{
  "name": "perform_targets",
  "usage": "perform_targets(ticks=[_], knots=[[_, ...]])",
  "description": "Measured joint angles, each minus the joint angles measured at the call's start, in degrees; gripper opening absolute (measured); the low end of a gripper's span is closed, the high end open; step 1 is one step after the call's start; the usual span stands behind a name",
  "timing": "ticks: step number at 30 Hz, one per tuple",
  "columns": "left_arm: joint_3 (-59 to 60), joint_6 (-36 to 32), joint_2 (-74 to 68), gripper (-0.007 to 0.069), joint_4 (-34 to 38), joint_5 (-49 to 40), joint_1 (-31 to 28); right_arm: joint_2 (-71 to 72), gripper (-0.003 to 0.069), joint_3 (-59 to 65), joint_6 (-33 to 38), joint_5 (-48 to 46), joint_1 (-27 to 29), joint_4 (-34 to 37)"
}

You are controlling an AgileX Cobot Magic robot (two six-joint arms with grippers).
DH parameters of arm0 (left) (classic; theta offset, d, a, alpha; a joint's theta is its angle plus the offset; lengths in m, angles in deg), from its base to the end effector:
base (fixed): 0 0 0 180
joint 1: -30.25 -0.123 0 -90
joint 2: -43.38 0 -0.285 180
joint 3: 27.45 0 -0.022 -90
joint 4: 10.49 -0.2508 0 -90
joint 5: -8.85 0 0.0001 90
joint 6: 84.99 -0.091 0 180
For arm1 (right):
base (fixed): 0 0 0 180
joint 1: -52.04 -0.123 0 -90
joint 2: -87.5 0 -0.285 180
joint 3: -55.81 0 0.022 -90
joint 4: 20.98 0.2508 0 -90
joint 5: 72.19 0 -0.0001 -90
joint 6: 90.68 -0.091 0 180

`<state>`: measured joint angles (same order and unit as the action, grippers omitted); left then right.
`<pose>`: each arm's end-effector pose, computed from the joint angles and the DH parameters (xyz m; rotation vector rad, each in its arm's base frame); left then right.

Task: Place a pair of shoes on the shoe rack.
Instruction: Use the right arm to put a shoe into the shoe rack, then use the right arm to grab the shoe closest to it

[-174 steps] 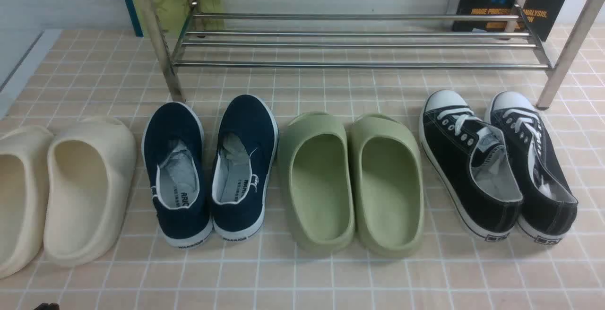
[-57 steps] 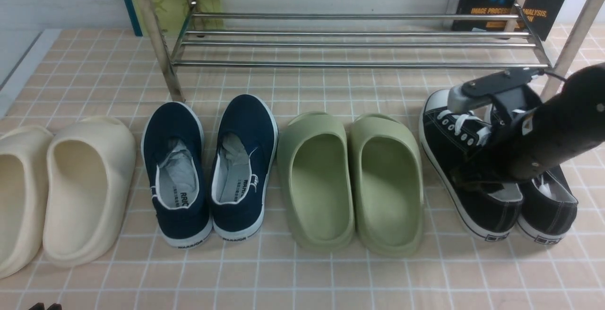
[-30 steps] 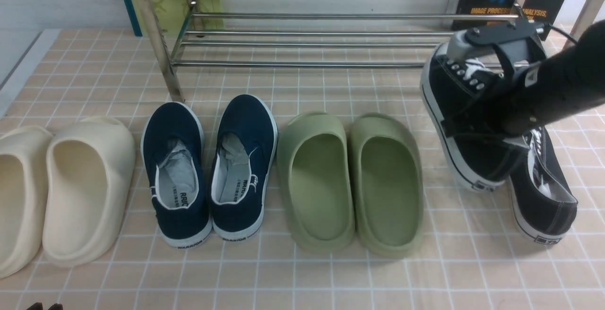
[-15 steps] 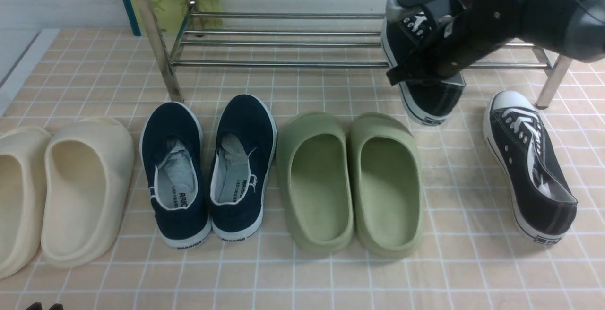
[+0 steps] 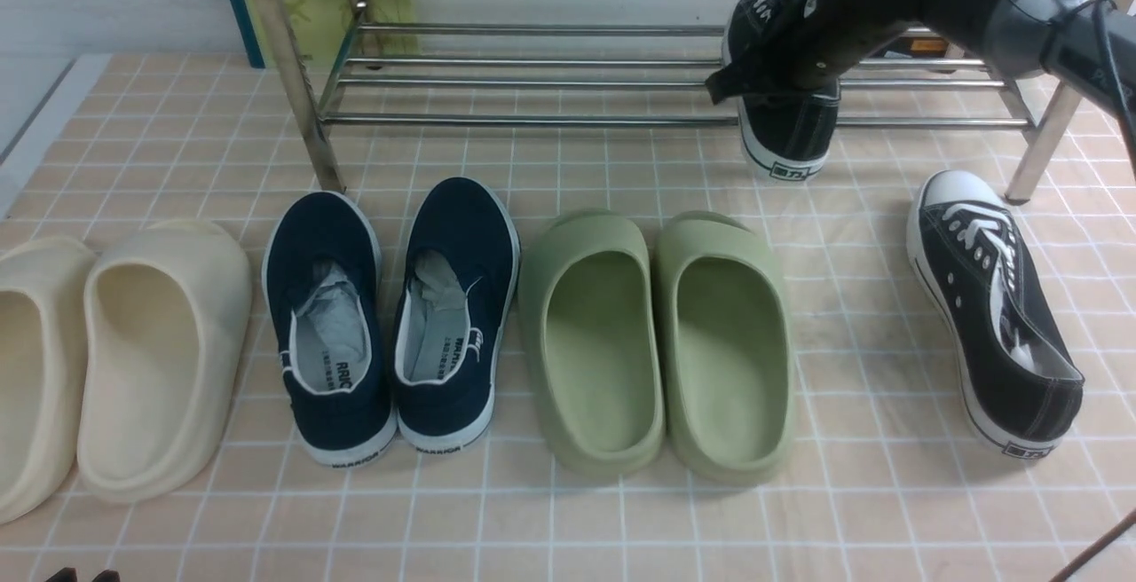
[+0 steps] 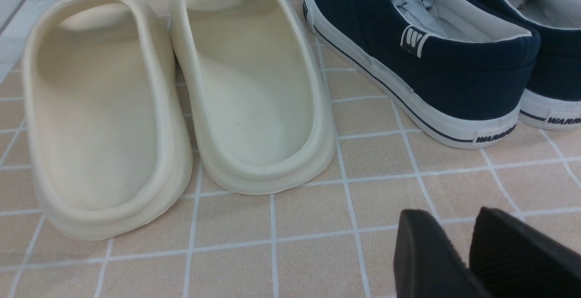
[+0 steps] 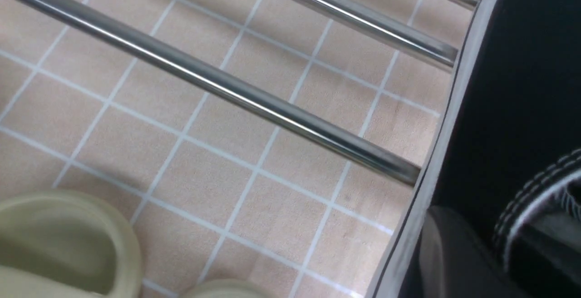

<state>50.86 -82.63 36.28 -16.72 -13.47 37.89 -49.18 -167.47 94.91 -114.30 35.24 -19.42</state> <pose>0.0521 -0.0032 0.1726 0.1525 1.8717 -0.0121 0.4999 0.1527 0.2607 -0.4450 2.3261 0.1259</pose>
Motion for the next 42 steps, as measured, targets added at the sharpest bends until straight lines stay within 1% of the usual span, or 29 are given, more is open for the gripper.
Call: perform_targets(ticks=[2,3,4,7,8,9,12,18,19,20,24,28,30,33,37,39,42], knots=[[0.00,0.00,0.00,0.0200,0.00,0.00,0.00,0.00,0.0153,-0.01,1.34,0.00,0.04,-0.26],[0.00,0.00,0.00,0.0201,0.00,0.00,0.00,0.00,0.0202,-0.06,2.42,0.00,0.04,-0.41],[0.00,0.00,0.00,0.0202,0.00,0.00,0.00,0.00,0.0222,-0.12,2.93,0.00,0.06,-0.54],[0.00,0.00,0.00,0.0202,0.00,0.00,0.00,0.28,0.0325,-0.12,3.34,-0.59,0.11,-0.93],[0.00,0.00,0.00,0.0202,0.00,0.00,0.00,0.28,0.0330,-0.12,3.40,-0.59,0.11,-0.93],[0.00,0.00,0.00,0.0206,0.00,0.00,0.00,0.89,0.0367,-0.12,3.46,-1.34,0.11,-0.87],[0.00,0.00,0.00,0.0211,0.00,0.00,0.00,3.06,0.0407,-0.12,3.72,-3.58,0.01,-0.41],[0.00,0.00,0.00,0.0215,0.00,0.00,0.00,10.49,0.0419,-0.25,3.76,-12.81,-0.07,-0.27],[0.00,0.00,0.00,0.0215,0.00,0.00,0.00,10.72,0.0419,-0.25,3.76,-12.81,-0.07,-0.27],[0.00,0.00,0.00,0.0215,0.00,0.00,0.00,12.29,0.0419,-0.29,3.78,-16.23,0.06,-0.52],[0.00,0.00,0.00,0.0216,0.00,0.00,0.00,15.58,0.0419,-0.29,3.40,-21.26,1.06,-0.46],[0.00,0.00,0.00,0.0221,-0.05,0.00,0.00,18.97,0.0419,0.53,2.19,-23.24,3.68,-0.46],[0.00,0.00,0.00,0.0223,-0.05,0.00,0.00,20.14,0.0419,2.24,1.32,-23.47,6.34,-0.46],[0.00,0.00,0.00,0.0226,-0.05,0.00,0.00,20.45,0.0419,8.06,-0.57,-25.54,10.12,-0.46],[0.00,0.00,0.00,0.0232,-0.05,0.00,0.00,20.28,0.0419,20.15,-3.07,-25.99,14.21,-0.69],[0.00,0.00,0.00,0.0234,-0.05,0.00,0.00,20.28,0.0419,26.54,-4.26,-24.63,14.99,-0.80],[0.00,0.00,0.00,0.0234,-0.05,0.00,0.00,20.28,0.0419,31.88,-5.60,-22.06,15.05,-0.80]])
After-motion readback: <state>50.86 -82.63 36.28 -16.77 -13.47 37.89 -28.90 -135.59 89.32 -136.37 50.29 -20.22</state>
